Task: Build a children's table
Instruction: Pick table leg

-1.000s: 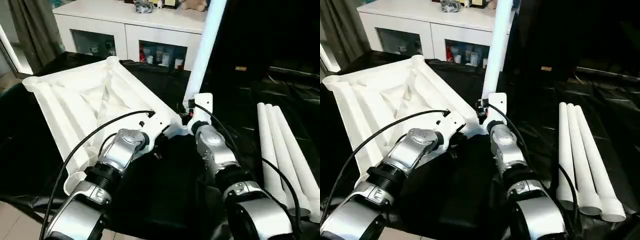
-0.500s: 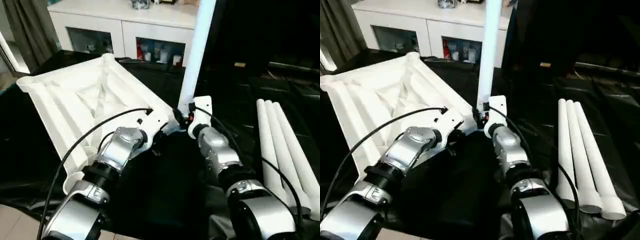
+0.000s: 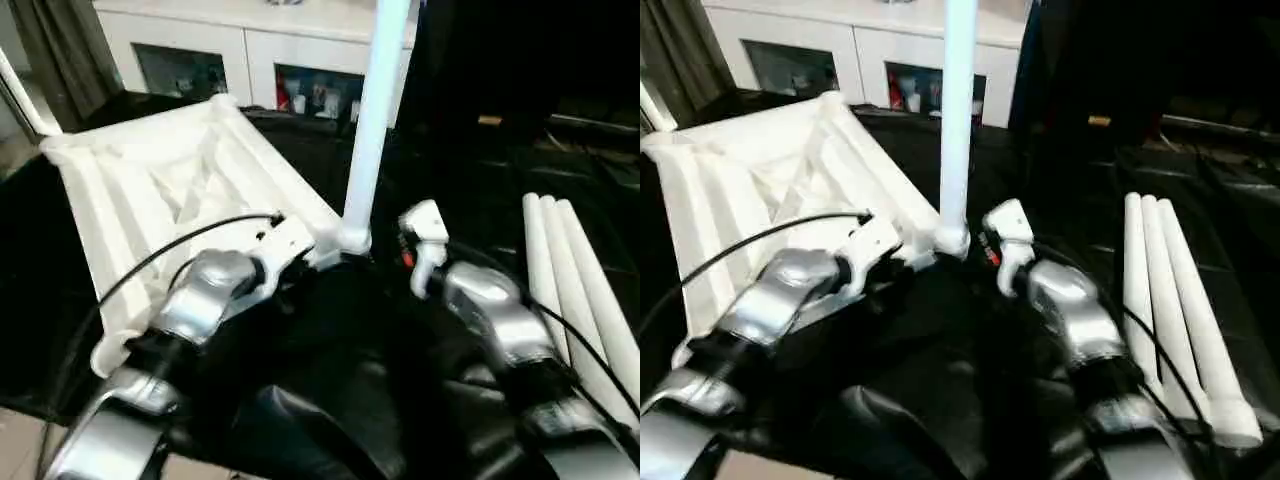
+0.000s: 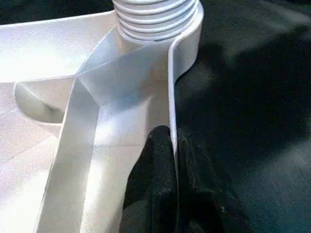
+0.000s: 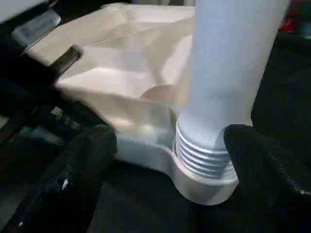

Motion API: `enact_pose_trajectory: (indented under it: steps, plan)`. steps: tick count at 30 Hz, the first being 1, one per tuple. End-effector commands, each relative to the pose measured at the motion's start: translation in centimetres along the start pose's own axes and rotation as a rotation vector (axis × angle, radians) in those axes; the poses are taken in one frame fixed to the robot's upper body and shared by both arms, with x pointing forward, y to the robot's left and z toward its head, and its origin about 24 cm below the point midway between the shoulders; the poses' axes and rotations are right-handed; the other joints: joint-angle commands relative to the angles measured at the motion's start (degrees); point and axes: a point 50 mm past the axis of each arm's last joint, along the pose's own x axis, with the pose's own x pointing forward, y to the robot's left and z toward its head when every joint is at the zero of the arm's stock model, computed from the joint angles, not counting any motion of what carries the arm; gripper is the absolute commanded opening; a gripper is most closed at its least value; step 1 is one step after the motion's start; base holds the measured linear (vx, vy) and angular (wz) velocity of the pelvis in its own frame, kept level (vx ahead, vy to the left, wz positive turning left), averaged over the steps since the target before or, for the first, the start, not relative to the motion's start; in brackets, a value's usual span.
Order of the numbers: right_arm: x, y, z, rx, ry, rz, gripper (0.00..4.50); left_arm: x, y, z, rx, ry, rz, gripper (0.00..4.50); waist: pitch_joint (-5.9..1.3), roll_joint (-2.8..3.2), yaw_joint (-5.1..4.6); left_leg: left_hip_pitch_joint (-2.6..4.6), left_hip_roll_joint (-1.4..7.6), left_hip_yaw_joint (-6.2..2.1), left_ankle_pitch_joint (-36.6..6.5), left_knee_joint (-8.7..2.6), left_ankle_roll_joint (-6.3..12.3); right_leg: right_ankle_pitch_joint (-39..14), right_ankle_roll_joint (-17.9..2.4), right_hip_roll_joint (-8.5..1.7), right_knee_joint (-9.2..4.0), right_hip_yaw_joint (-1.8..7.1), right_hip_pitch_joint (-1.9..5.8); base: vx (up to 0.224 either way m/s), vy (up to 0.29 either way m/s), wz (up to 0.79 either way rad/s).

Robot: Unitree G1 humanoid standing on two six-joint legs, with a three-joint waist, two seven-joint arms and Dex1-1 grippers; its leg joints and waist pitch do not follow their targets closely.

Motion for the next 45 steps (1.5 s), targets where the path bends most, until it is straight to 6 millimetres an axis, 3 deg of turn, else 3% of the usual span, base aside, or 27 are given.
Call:
enact_pose_trajectory:
  steps: [1,5,8,11,16,21,25,32,41,45]
  plan:
    - [-0.4,0.7,0.6,-0.044,0.005,0.087,3.97,0.0,-1.8,0.5,0.055,-0.102,-0.169,0.0,-3.07,-0.58,0.52,0.61,4.08,-1.05,-6.91,-3.54,5.74,-3.36,-15.58,-5.14,-3.99,2.65,3.16,0.0,0.0,0.0]
    - [-1.2,1.2,0.4,-0.08,0.043,0.138,3.97,-0.9,-2.4,0.2,0.085,-0.109,-0.27,0.0,-2.95,-0.62,0.56,0.76,4.2,-0.75,-6.78,-3.65,4.68,-4.7,-15.12,-4.99,-3.97,2.54,2.9,0.0,0.0,0.0]
    - [-1.9,1.5,0.0,-0.101,0.074,0.163,3.97,-1.9,-2.8,0.1,0.09,-0.126,-0.342,0.0,-3.12,-0.46,0.87,0.83,4.29,-0.54,-4.82,-3.54,4.7,-1.71,-15.24,-4.91,-3.46,2.44,2.87,0.0,0.0,0.0]
    - [-2.5,2.0,-0.3,-0.125,0.099,0.203,3.97,-2.3,-2.9,0.0,0.104,-0.132,-0.361,0.0,-3.21,-0.47,1.27,0.74,4.24,-0.33,-3.82,-3.37,5.15,0.77,-15.31,-4.85,-3.14,2.35,3.04,0.0,0.0,0.0]
    - [-3.0,2.7,-0.7,-0.15,0.128,0.264,3.97,-2.8,-3.0,-0.1,0.104,-0.132,-0.388,0.0,-3.16,-0.46,1.2,0.8,4.17,-0.33,-5.69,-3.36,4.4,-2.46,-14.57,-4.91,-3.4,2.33,3.02,0.0,0.0,0.0]
    - [-3.0,2.6,-0.6,-0.132,0.123,0.252,3.97,-3.0,-3.0,-0.2,0.103,-0.128,-0.391,0.0,-3.38,-0.56,1.22,0.73,4.07,-0.3,-3.8,-3.1,4.7,0.01,-14.91,-4.84,-3.0,2.32,3.16,0.0,0.0,0.0]
    - [-3.0,2.6,-0.6,-0.131,0.124,0.25,3.59,-2.9,-3.0,-0.2,0.101,-0.129,-0.392,0.0,-3.57,-0.5,1.27,0.66,3.97,-0.26,-2.01,-2.8,5.8,3.46,-15.64,-4.77,-2.6,2.23,3.3,0.0,0.0,0.0]
    - [-3.0,2.7,-1.1,-0.12,0.135,0.247,3.0,-2.8,-3.1,-0.4,0.097,-0.124,-0.396,0.0,-3.63,-0.38,1.27,0.75,4.0,-0.29,-2.51,-2.68,5.58,2.81,-15.87,-4.7,-2.53,2.17,3.31,0.0,0.0,0.0]
    - [-2.8,2.4,-2.2,-0.078,0.148,0.172,2.76,-2.7,-3.3,-0.6,0.088,-0.124,-0.393,0.0,-3.77,-0.32,1.27,0.62,3.9,-0.34,-1.87,-2.48,5.73,4.22,-16.29,-4.69,-2.27,2.12,3.46,0.0,0.0,0.0]
    - [-2.3,1.7,-2.9,-0.006,0.136,0.025,2.75,-2.3,-3.1,-0.5,0.058,-0.139,-0.349,0.0,-3.45,-0.09,0.62,0.64,3.82,-0.42,-5.32,-2.7,3.47,-1.29,-15.88,-4.71,-2.91,2.17,3.28,0.0,0.0,0.0]
